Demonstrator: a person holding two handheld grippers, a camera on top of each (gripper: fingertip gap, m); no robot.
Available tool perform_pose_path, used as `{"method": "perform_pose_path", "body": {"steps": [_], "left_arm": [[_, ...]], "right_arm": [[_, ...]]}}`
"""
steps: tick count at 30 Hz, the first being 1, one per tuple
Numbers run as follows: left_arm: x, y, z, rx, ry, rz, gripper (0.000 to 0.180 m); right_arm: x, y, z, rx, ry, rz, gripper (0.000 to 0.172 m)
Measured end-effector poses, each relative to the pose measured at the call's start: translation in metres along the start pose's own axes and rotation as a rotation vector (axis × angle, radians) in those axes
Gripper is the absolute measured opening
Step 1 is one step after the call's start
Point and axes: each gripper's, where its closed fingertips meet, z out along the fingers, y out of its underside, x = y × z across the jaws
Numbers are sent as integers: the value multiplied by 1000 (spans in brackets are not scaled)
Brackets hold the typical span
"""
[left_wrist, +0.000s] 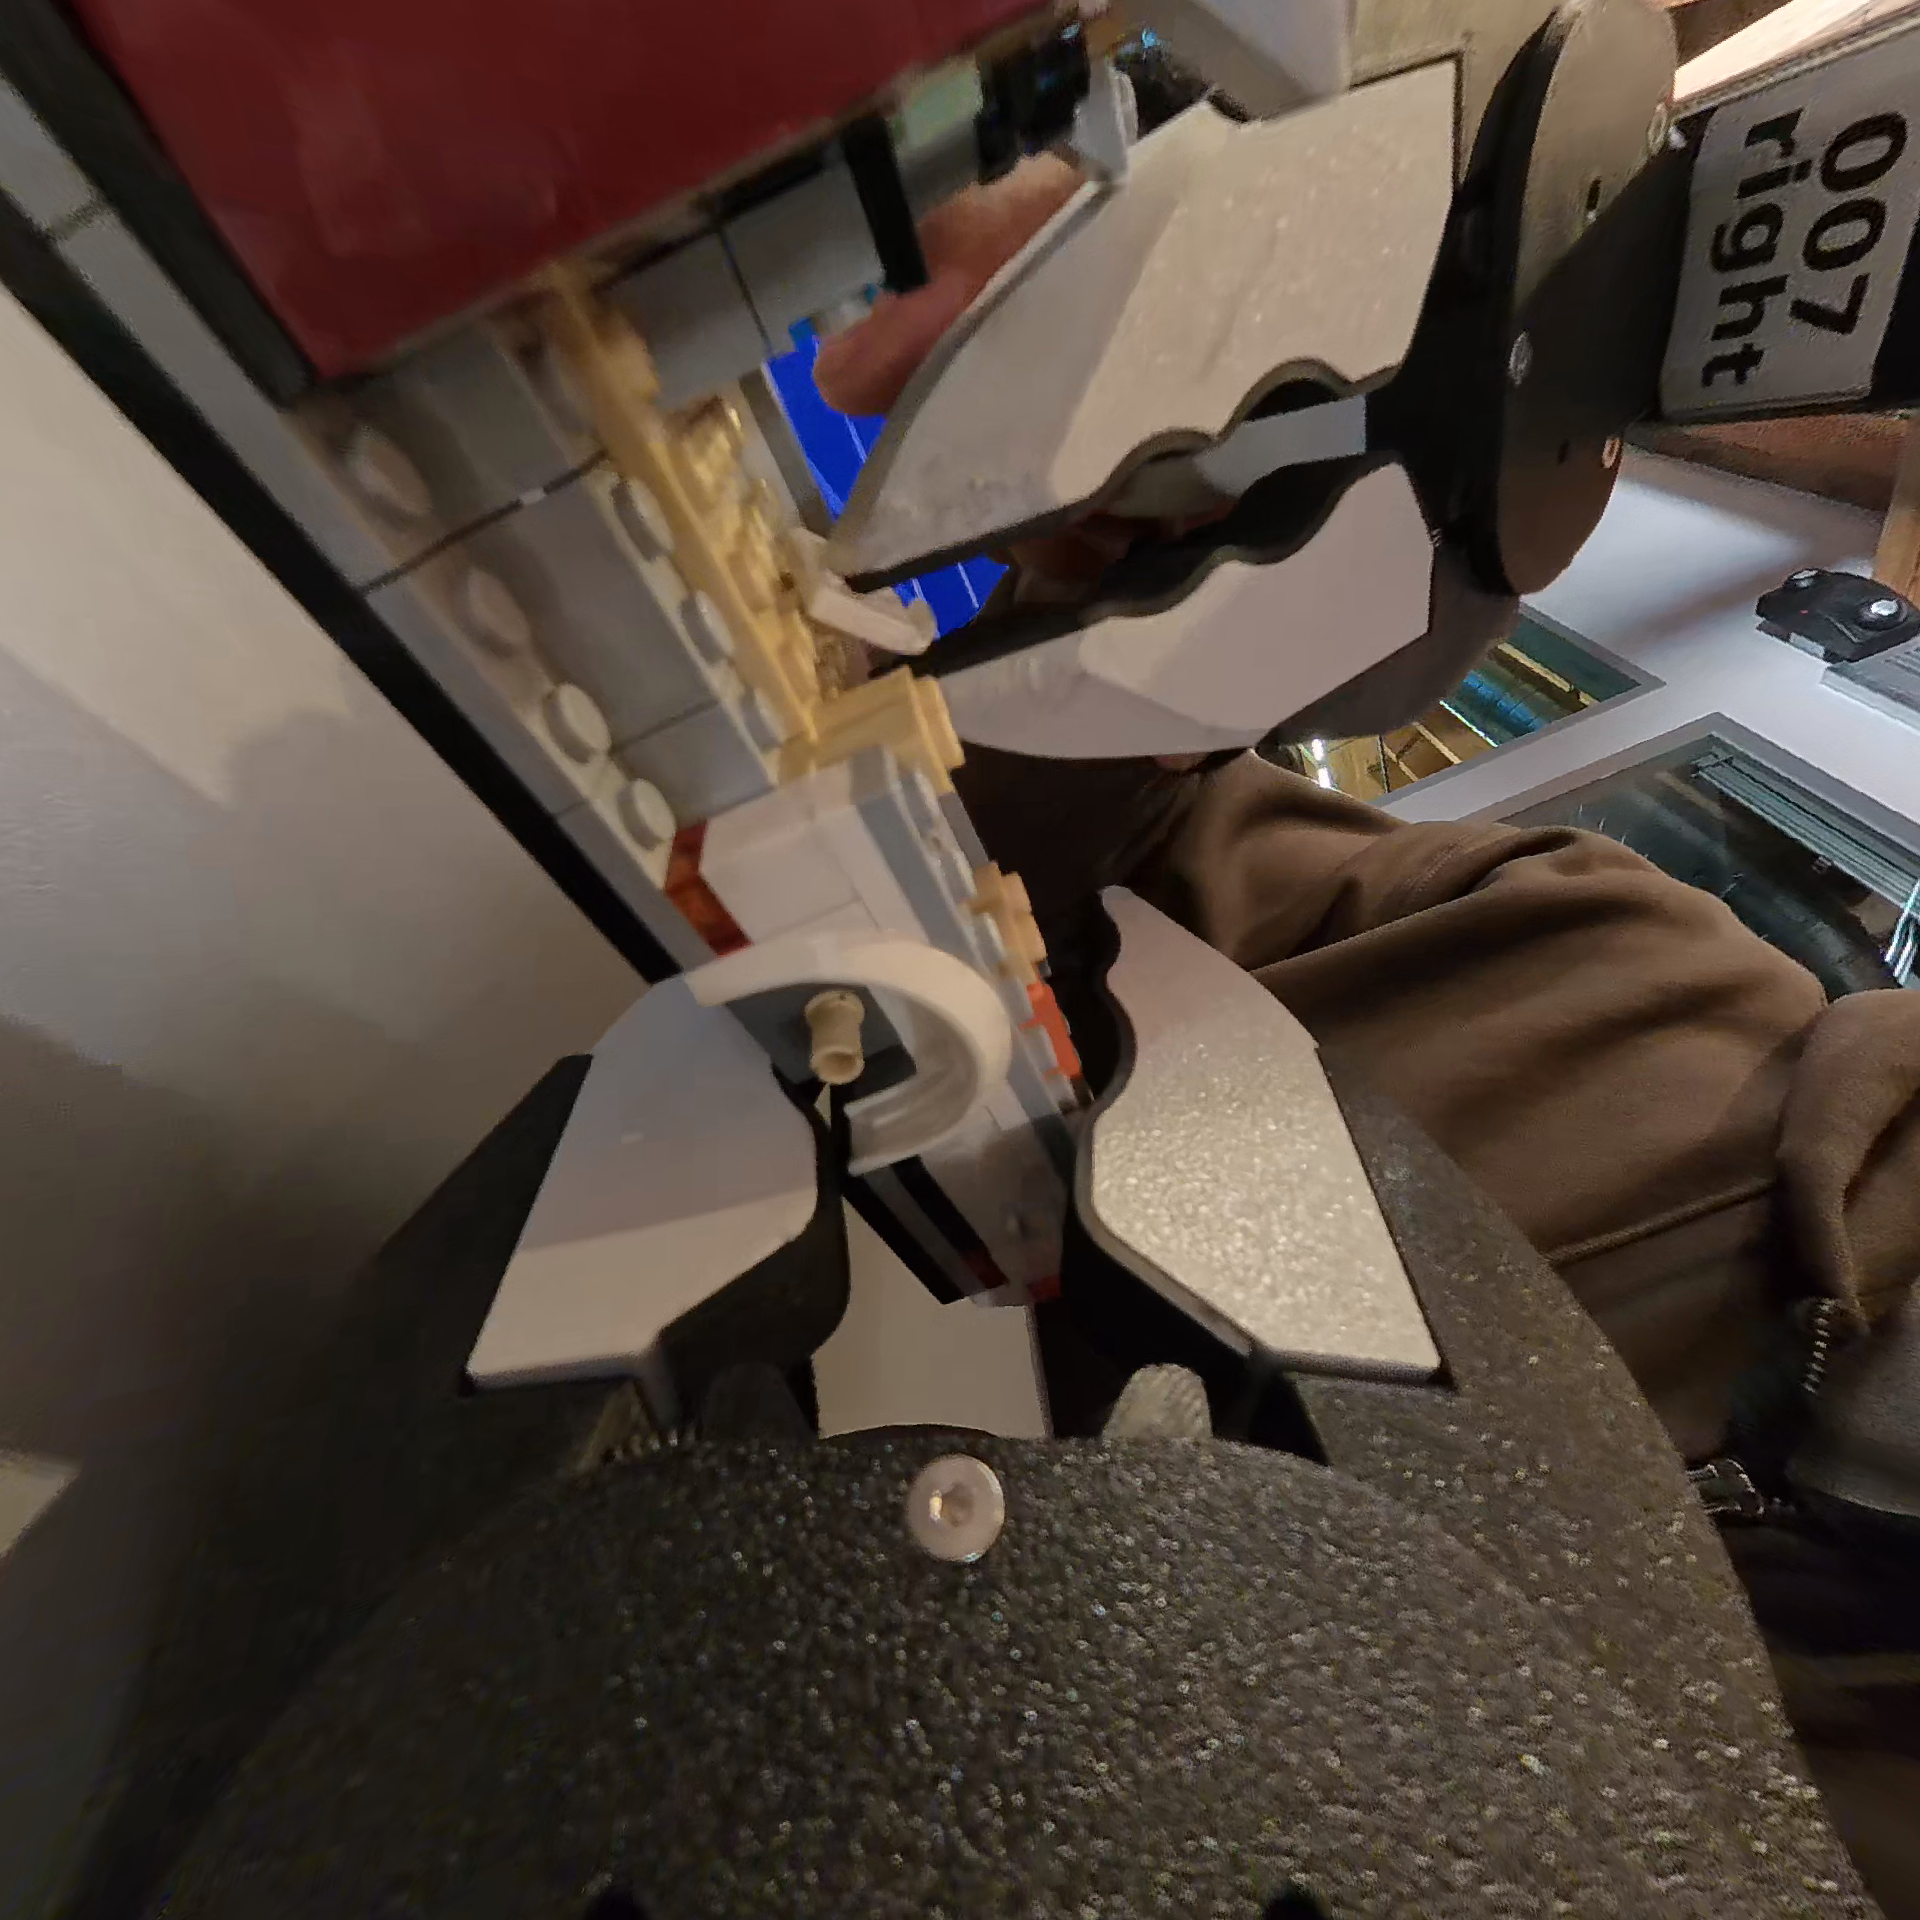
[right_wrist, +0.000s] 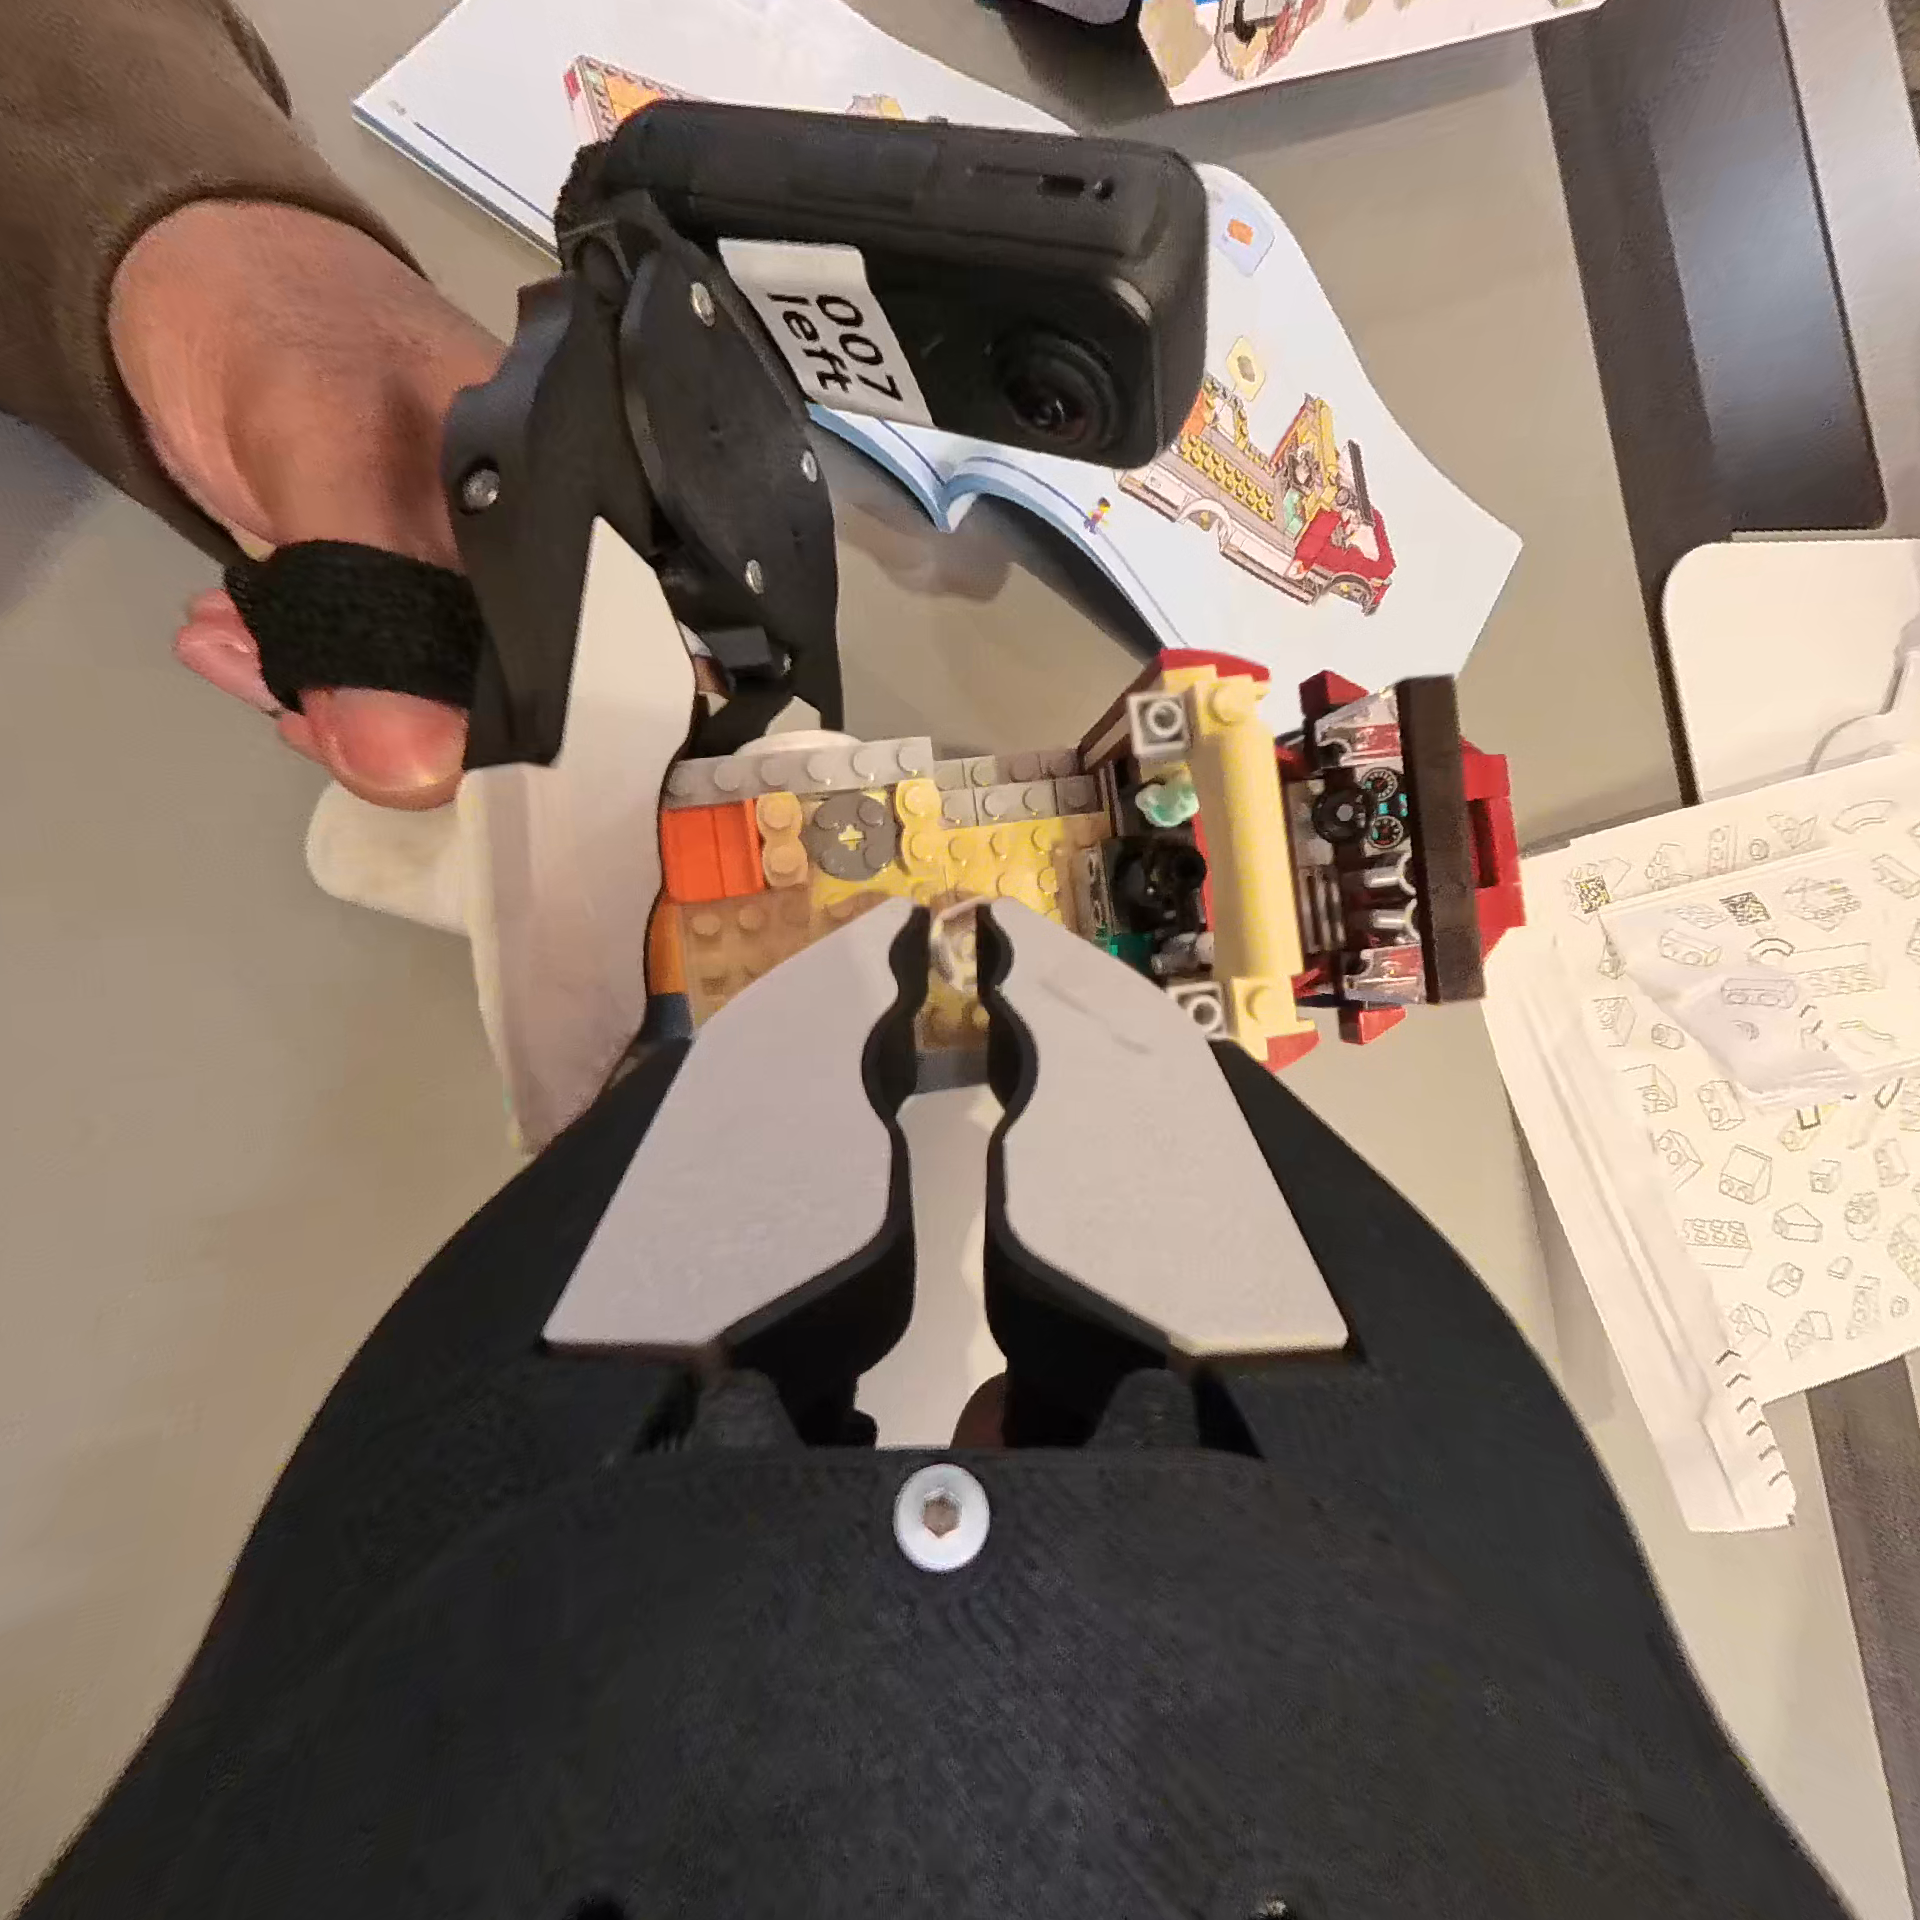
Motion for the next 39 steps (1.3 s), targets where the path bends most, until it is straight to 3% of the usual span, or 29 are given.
{"method": "perform_pose_path", "body": {"steps": [6,15,28,39], "left_arm": [[0,-1,-1,5,4,-6,47],[1,1,0,-8,9,-1,47],[1,-1,-1,4,22,-23,47],[2,-1,-2,5,30,-26,47]], "right_arm": [[-2,-3,-6,30,-6,-25,4],[-28,-27,-4,196,-246,168,4],[-5,-20,4,160,-29,93,9],[3,-20,1,157,37,77,9]]}}
